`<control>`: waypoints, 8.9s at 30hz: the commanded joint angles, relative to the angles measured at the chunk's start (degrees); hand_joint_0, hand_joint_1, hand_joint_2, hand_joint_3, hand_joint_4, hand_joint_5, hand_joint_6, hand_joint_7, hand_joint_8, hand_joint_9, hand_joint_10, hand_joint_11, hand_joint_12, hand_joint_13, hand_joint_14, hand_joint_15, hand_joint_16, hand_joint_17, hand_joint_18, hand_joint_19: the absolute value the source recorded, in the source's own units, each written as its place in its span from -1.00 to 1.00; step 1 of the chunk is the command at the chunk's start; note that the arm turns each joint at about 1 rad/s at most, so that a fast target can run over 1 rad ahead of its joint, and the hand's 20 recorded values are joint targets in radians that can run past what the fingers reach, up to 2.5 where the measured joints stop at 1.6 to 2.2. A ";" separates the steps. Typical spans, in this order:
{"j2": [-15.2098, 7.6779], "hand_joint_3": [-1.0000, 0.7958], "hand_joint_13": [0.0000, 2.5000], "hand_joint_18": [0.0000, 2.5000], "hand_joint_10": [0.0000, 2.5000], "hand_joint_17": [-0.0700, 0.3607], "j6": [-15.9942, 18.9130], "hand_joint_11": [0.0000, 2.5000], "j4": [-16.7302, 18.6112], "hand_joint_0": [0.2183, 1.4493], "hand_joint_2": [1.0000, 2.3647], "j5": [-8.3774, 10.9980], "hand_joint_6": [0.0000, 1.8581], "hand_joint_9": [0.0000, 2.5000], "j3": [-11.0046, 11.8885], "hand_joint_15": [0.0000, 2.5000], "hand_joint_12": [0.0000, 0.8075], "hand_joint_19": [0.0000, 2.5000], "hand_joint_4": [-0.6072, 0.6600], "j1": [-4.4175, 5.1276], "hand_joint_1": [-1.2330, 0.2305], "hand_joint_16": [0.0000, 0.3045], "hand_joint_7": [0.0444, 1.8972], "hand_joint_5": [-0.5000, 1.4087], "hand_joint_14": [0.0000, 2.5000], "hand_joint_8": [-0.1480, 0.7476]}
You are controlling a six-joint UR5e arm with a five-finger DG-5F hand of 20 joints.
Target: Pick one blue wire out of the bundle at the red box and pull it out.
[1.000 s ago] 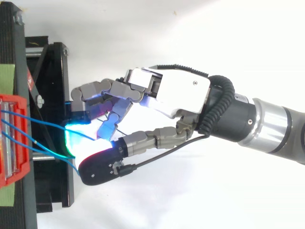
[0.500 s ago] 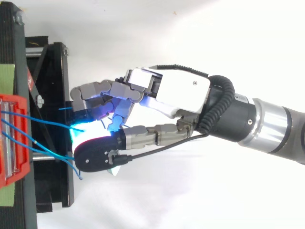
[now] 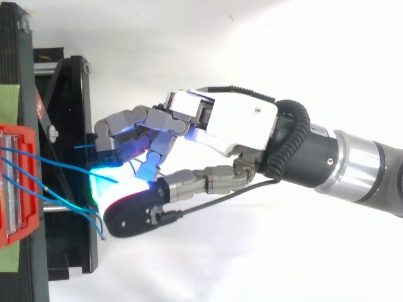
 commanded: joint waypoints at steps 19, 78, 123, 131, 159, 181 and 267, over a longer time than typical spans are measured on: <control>0.00 -0.20 -0.51 -0.65 -0.98 -0.14 -0.19 -0.41 0.00 -0.43 -0.98 0.10 -0.29 0.03 0.00 -0.73 -0.10 -0.75 0.18 0.12 -0.42 -0.66 0.43 -0.49 -0.99 -0.18; 0.00 -0.01 -0.51 -0.60 -0.99 -0.05 -2.74 -0.67 -1.32 -0.42 -0.96 0.54 -0.46 0.07 0.00 -0.83 -0.04 -0.78 0.42 -0.41 -0.21 -0.61 0.46 -0.44 -0.99 -0.17; 0.00 -0.20 -0.50 -0.64 -0.98 -0.18 -3.27 -0.46 -1.32 -0.40 -0.98 0.54 -0.26 0.06 0.00 -0.75 -0.14 -0.74 0.14 -0.15 -0.35 -0.69 0.37 -0.49 -0.99 -0.16; 0.00 -0.37 -0.55 -0.69 -0.98 -0.20 -3.27 -0.49 -1.32 -0.48 -1.00 0.54 -0.37 0.05 0.00 -0.76 -0.17 -0.70 0.20 -0.15 0.12 -0.70 0.49 -0.47 -0.99 -0.23; 0.00 -0.17 -0.51 -0.65 -0.98 -0.12 -3.35 -0.46 -1.23 -0.41 -0.98 0.54 -0.27 0.06 0.00 -0.76 -0.07 -0.75 0.15 -0.15 -0.25 -0.65 0.38 -0.50 -0.99 -0.11; 1.40 -0.03 -0.52 -0.67 -0.98 -0.16 -4.50 -0.43 -0.97 -0.37 -0.98 1.07 -0.20 -0.02 0.00 -0.74 -0.12 -0.80 0.00 -0.06 -0.43 -0.68 0.27 -0.51 -0.99 -0.17; 4.74 0.07 -0.35 -0.54 -0.98 -0.17 -9.68 -0.27 -17.84 -0.33 -0.97 1.77 -0.08 0.05 0.00 -0.56 -0.11 -0.75 0.02 0.29 -0.44 -0.68 0.23 -0.54 -0.98 -0.11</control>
